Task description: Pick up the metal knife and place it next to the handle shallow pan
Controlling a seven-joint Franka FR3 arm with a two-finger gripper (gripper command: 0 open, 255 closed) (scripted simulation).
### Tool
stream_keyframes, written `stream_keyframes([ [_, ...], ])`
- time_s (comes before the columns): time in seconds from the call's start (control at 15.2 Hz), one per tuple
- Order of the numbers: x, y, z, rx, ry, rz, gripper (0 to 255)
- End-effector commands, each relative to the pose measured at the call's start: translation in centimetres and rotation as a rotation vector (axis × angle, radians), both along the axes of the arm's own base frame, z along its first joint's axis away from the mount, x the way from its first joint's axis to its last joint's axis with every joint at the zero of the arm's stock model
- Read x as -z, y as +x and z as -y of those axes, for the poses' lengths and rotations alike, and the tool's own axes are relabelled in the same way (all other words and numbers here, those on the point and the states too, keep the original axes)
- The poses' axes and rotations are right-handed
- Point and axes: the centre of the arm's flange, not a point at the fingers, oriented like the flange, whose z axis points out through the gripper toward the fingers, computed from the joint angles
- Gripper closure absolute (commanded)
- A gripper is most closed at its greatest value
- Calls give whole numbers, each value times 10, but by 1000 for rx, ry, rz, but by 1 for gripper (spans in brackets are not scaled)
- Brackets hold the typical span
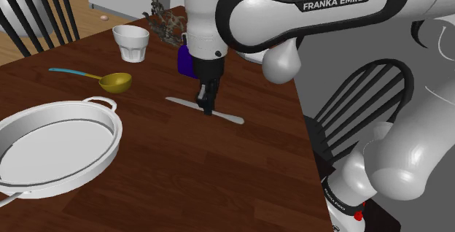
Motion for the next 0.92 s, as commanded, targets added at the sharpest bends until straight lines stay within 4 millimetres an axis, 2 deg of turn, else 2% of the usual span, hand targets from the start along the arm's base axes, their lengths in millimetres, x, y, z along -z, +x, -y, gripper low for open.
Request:
stream_keyframes([
  [0.0, -11, 0, -1, 0, 0, 0, 255],
  [0.59, -57, 0, -1, 0, 0, 0, 255],
  [0.86, -57, 38, 36, 0, 0, 0, 255],
])
